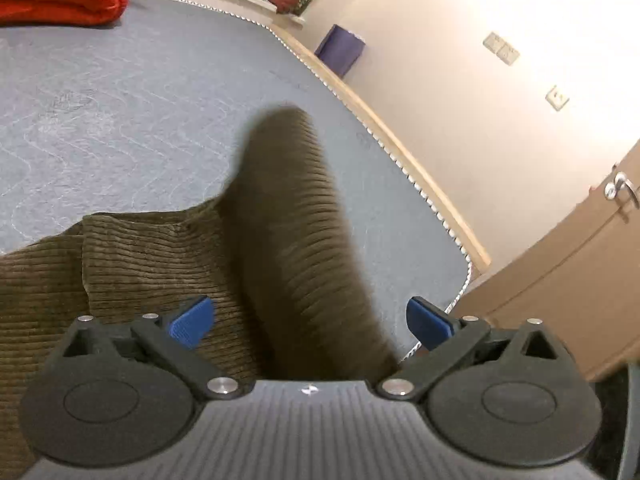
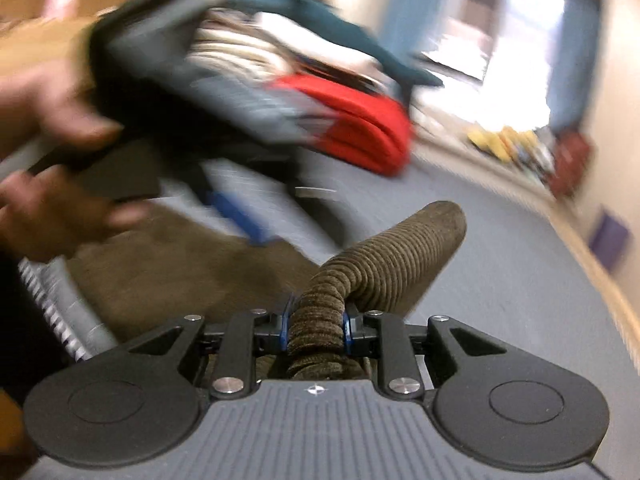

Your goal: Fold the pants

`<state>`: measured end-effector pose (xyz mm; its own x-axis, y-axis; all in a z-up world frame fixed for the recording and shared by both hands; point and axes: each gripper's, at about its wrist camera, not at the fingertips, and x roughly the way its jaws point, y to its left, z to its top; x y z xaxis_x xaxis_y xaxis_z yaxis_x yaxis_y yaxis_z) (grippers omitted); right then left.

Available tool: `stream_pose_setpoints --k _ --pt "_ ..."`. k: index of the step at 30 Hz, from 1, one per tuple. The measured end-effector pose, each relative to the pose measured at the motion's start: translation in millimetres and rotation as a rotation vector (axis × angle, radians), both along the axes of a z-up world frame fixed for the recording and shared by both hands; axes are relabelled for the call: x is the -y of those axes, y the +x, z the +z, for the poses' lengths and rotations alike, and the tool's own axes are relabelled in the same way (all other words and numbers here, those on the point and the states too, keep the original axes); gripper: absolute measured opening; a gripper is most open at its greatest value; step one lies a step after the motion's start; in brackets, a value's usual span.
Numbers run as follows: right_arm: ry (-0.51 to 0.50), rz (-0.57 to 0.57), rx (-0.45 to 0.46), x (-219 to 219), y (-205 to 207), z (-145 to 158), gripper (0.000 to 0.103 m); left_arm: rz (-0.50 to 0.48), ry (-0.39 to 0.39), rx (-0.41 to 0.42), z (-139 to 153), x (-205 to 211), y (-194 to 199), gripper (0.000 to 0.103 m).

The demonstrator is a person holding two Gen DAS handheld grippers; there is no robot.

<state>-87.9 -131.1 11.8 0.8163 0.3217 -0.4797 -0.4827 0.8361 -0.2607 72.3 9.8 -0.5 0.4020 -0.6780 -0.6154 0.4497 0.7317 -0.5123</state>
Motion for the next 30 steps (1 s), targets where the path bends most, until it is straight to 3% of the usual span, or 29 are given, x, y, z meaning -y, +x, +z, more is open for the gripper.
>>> stream_pose_setpoints --k 3,6,7,9,12,15,19,23,26,28,30 --pt "-0.062 0.1 0.012 -23.8 -9.3 -11.3 0.024 0.007 0.1 0.017 -10.2 11.3 1.6 0.092" --pt "-0.114 0.162 0.01 -41.2 -12.0 -24.5 0.024 0.058 0.23 -0.038 -30.8 7.7 8.9 0.055" --pt "-0.12 0.168 0.003 -43.5 -10.2 -27.3 0.024 0.072 0.271 -0.054 -36.5 6.6 11.9 0.033" --pt "-0.118 0.171 -0.025 -45.0 -2.3 -29.0 0.024 0.092 0.257 -0.113 -48.9 -3.0 19.1 0.025" --pt "-0.067 0.178 -0.058 -41.8 2.0 -22.0 0.033 0.104 0.247 -0.103 -45.3 -15.1 20.5 0.022" --pt "0.112 0.222 -0.149 -31.8 1.3 -1.7 0.052 0.131 0.255 -0.067 -34.2 -33.3 13.2 0.021" --pt "0.323 0.235 -0.198 -14.4 11.5 23.4 0.054 0.199 0.275 -0.031 -17.0 -69.4 2.0 0.02" --pt "0.418 0.127 -0.223 -9.6 38.2 32.2 0.063 0.209 0.332 0.001 -6.1 -122.8 -6.5 0.019" --pt "0.44 -0.001 -0.306 -13.0 65.8 21.6 0.064 0.245 0.356 0.019 1.8 -173.0 -14.1 0.019" --pt "0.455 -0.077 -0.372 -16.9 80.3 9.1 0.065 0.317 0.348 0.009 -2.7 -214.0 -21.8 0.019" --pt "0.468 -0.134 -0.419 -23.7 91.5 -9.3 0.066 0.44 0.308 -0.061 -25.9 -258.7 -32.2 0.019"
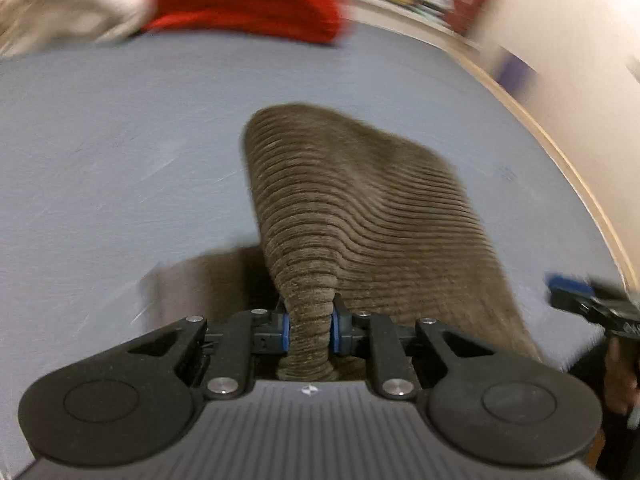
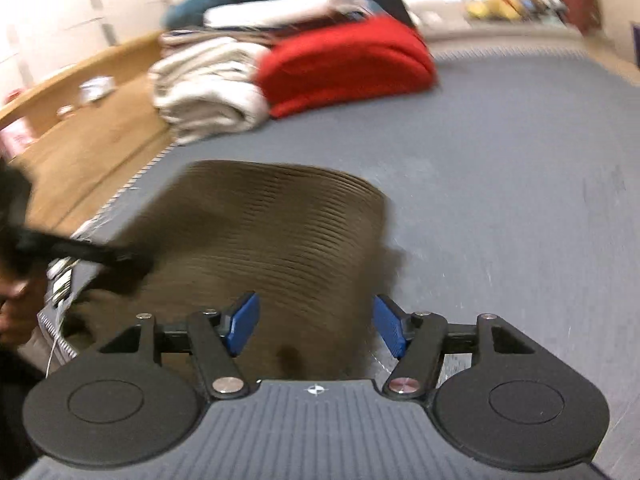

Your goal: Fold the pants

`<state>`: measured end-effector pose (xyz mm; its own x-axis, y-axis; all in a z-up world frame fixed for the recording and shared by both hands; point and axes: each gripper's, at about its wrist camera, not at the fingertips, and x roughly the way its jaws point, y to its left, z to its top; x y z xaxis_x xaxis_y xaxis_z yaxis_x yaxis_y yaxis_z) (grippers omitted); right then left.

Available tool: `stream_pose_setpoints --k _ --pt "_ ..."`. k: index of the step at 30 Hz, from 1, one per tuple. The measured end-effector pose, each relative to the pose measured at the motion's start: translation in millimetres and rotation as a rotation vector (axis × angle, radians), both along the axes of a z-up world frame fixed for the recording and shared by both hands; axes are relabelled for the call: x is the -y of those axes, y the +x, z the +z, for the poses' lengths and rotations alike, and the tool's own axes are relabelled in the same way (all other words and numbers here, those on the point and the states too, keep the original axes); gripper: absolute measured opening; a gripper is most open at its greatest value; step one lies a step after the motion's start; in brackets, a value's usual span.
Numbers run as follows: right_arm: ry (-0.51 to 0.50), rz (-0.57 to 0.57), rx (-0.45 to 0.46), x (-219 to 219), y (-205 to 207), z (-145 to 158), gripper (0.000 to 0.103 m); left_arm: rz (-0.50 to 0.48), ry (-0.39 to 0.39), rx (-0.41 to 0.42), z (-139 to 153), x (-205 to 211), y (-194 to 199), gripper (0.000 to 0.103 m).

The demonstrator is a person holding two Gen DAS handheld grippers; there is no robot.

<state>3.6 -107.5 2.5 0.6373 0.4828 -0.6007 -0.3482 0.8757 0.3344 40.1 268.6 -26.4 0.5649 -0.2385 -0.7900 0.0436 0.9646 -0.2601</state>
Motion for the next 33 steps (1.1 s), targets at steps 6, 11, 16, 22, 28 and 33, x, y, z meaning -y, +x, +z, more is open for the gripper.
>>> stream_pose_setpoints --k 6,11,16,22,28,33 --pt "-0.012 0.023 -0.094 -29.6 11.7 -27.6 0.072 0.249 -0.096 -0.113 -23.6 -71.1 -8.7 0.048" --pt "0.081 0.022 -0.207 -39.0 33.8 -40.9 0.083 0.303 -0.108 -0.16 -32.6 -92.5 2.7 0.088" --pt "0.128 0.015 -0.329 -43.5 51.8 -61.5 0.088 0.244 -0.128 -0.248 -56.2 -80.5 27.1 0.099" --pt "0.162 0.01 -0.449 -60.1 67.5 -93.1 0.088 0.148 -0.134 -0.302 -77.1 -61.6 40.3 0.1" --pt "0.128 0.033 -0.365 -80.8 71.6 -86.9 0.052 0.134 -0.171 -0.293 -85.6 -63.5 49.0 0.087" --pt "0.172 0.042 -0.315 -65.6 72.0 -59.2 0.026 0.125 -0.165 -0.257 -71.7 -59.0 51.1 0.064"
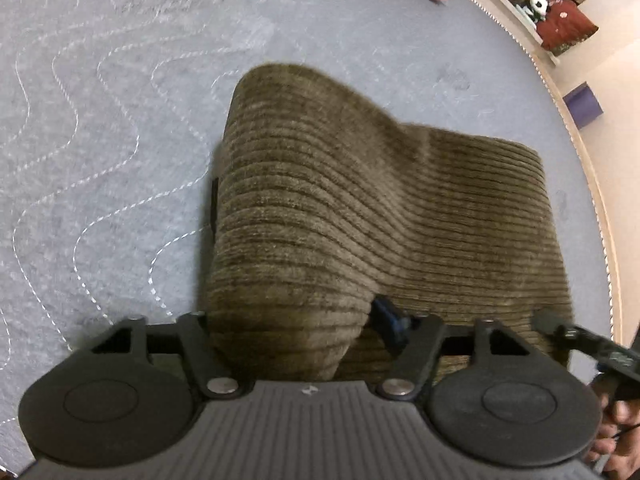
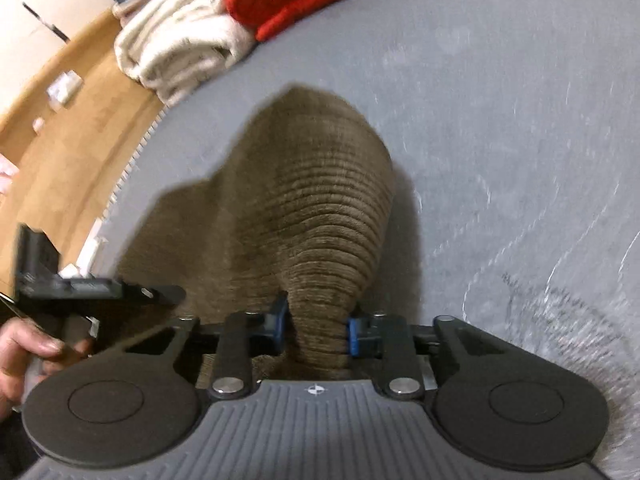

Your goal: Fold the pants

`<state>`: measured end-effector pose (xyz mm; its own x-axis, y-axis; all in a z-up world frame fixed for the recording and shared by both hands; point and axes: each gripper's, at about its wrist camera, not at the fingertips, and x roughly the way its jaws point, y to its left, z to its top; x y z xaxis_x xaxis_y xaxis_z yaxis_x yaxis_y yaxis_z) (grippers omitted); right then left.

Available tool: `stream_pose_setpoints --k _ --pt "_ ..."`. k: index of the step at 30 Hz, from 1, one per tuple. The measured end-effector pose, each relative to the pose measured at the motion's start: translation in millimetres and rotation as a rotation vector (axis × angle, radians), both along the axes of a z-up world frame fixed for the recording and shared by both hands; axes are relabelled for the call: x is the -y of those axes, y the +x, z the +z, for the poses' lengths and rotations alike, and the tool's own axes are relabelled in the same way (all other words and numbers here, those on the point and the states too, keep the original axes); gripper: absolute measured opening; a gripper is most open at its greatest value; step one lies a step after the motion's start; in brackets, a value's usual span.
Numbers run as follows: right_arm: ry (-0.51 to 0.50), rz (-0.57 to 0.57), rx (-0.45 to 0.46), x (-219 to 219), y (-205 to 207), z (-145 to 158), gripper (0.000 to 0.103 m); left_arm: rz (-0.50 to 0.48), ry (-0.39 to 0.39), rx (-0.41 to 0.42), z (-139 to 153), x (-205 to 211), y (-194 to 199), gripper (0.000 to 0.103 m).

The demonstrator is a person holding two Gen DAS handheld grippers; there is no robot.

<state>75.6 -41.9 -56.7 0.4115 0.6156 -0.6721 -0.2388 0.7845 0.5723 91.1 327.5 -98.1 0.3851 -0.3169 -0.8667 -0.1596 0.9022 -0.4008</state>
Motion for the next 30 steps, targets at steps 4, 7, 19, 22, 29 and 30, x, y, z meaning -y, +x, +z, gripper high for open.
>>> stream_pose_setpoints --k 4,7,19,22,29,30 --pt "-0.053 0.045 0.116 19.8 -1.7 49.0 0.024 -0.027 -0.083 0.065 25.5 27.3 8.7 0.046" --pt "-0.109 0.021 0.154 59.1 4.6 75.8 0.024 -0.099 -0.095 0.118 40.6 74.6 22.0 0.043" --pt "-0.418 -0.29 0.109 205.6 22.0 52.2 0.033 -0.291 0.22 0.246 46.3 208.1 47.4 0.054" --pt "-0.37 -0.29 0.182 216.5 15.0 61.2 0.033 -0.242 0.171 0.32 64.5 199.9 35.7 0.055" --pt "-0.307 0.017 0.209 200.7 -14.4 50.4 0.034 -0.476 0.122 0.369 65.6 222.7 -1.4 0.033" --pt "-0.317 0.07 0.145 193.6 -11.2 38.3 0.034 -0.505 0.142 0.303 51.3 235.4 5.8 0.028"
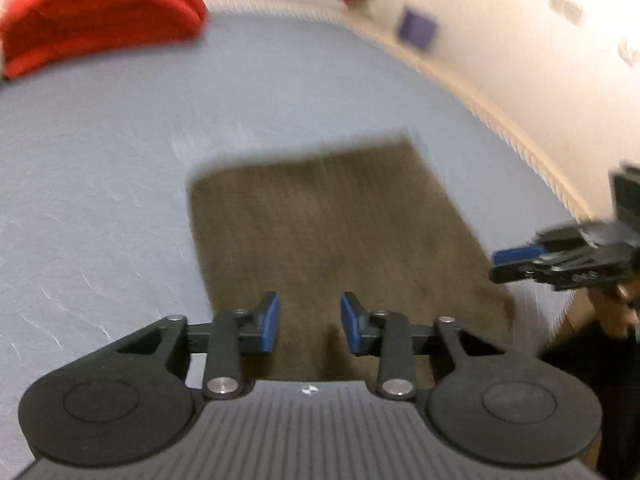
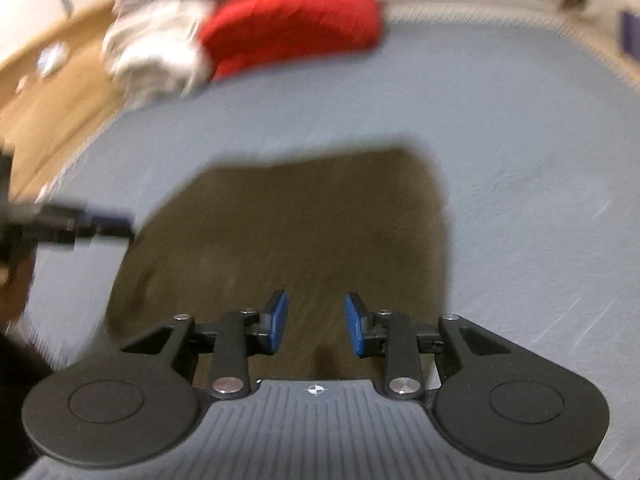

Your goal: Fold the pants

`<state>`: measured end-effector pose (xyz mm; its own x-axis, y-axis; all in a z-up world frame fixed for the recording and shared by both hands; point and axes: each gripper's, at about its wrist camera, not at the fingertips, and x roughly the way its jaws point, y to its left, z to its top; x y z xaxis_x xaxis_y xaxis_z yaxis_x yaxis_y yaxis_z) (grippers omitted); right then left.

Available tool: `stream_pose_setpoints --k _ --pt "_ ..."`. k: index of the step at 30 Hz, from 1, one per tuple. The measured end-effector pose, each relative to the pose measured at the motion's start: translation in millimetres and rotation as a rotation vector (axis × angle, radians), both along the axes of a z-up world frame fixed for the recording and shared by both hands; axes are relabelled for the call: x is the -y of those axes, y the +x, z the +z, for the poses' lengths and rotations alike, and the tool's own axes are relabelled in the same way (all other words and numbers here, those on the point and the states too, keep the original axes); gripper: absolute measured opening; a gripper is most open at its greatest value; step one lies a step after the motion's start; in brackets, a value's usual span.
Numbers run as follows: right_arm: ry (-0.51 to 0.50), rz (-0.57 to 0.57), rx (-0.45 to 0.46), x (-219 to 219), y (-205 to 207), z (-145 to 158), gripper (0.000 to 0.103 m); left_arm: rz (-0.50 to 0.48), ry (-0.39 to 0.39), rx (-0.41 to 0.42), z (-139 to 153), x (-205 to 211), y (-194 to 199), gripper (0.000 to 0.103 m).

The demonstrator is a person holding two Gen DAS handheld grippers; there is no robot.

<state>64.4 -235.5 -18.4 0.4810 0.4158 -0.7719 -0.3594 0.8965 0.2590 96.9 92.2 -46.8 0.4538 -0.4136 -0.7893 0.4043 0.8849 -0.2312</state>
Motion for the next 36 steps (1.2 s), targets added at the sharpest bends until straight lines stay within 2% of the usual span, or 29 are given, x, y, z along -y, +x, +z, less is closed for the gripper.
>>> stream_pose_setpoints --k 1,2,3,6,8,10,12,14,16,17,19,20,21,22,23,24,27,28,29,30,31,33,34,36 --pt "-0.054 0.025 -0.064 -4.3 1.6 -13.9 0.033 0.009 0.085 -0.054 -17.5 2.2 2.6 0.009" --pt "-0.138 0.034 -0.094 -5.9 -0.3 -27.1 0.033 0.017 0.133 -0.08 -27.7 5.2 1.7 0.007" --pt "-0.192 0.048 -0.088 -5.3 -2.4 -34.3 0.034 0.022 0.136 -0.085 -29.4 6.5 2.0 0.007" --pt "-0.191 0.048 -0.058 -0.2 -4.4 -27.3 0.033 0.05 0.178 -0.015 -12.5 15.4 -7.7 0.007" --pt "-0.166 0.011 -0.048 5.3 -7.5 -22.6 0.034 0.061 0.21 0.016 -2.5 12.5 -15.3 0.015" --pt "-0.122 -0.013 -0.024 8.1 -9.2 -14.8 0.034 0.083 0.208 0.035 11.3 -0.8 -22.2 0.015" --pt "-0.1 -0.021 -0.005 13.2 -8.5 -12.3 0.034 0.098 0.152 0.036 24.6 -10.6 -28.6 0.015" --pt "-0.113 -0.026 -0.012 11.1 -6.6 -12.7 0.034 0.068 0.111 0.052 33.3 -8.9 -35.0 0.015" --pt "-0.161 -0.02 -0.048 1.4 -2.8 -20.7 0.034 0.002 0.101 0.056 25.2 -0.1 -43.0 0.016" --pt "-0.205 -0.009 -0.073 -3.5 -1.1 -27.7 0.034 -0.042 0.108 0.026 10.8 5.0 -46.2 0.016" --pt "-0.242 0.002 -0.08 -5.0 -4.1 -32.1 0.034 -0.119 0.211 -0.133 -24.9 21.0 -42.9 0.016" --pt "-0.236 -0.003 -0.082 -4.1 -3.3 -31.1 0.034 -0.161 0.303 -0.18 -41.7 29.1 -44.6 0.016" --pt "-0.226 -0.008 -0.09 -2.4 -2.1 -30.1 0.034 -0.198 0.389 -0.163 -50.8 36.3 -47.7 0.016" --pt "-0.217 -0.018 -0.095 -0.4 -0.9 -29.7 0.034 -0.217 0.423 -0.135 -51.2 39.7 -48.8 0.016" --pt "-0.208 -0.034 -0.09 1.4 1.1 -27.5 0.034 -0.216 0.402 -0.117 -47.2 39.3 -47.0 0.016" --pt "-0.197 -0.054 -0.063 1.6 2.1 -22.0 0.034 -0.19 0.343 -0.113 -40.1 34.7 -42.7 0.016" --pt "-0.11 -0.111 0.056 6.1 9.4 -1.0 0.034 -0.155 0.223 -0.094 -21.7 22.1 -35.3 0.016" --pt "-0.084 -0.135 0.095 7.6 12.7 5.0 0.034 -0.164 0.204 -0.094 -18.0 20.7 -35.1 0.021" --pt "-0.069 -0.158 0.126 8.5 16.8 9.8 0.034 -0.186 0.183 -0.103 -14.8 18.2 -36.2 0.034" --pt "-0.06 -0.184 0.152 9.0 22.7 13.3 0.035 -0.215 0.166 -0.114 -12.9 16.7 -38.3 0.04" --pt "-0.058 -0.204 0.169 9.0 28.8 15.0 0.036 -0.251 0.154 -0.117 -11.3 15.8 -41.0 0.044" --pt "-0.06 -0.232 0.183 6.4 43.6 16.1 0.037 -0.307 0.095 -0.096 -1.6 11.7 -45.6 0.045" --pt "-0.057 -0.239 0.175 5.8 52.2 15.0 0.037 -0.303 0.045 -0.078 5.0 5.5 -44.7 0.045" --pt "-0.04 -0.259 0.156 5.1 73.3 9.8 0.037 -0.226 -0.051 -0.029 15.5 -10.5 -34.9 0.047"
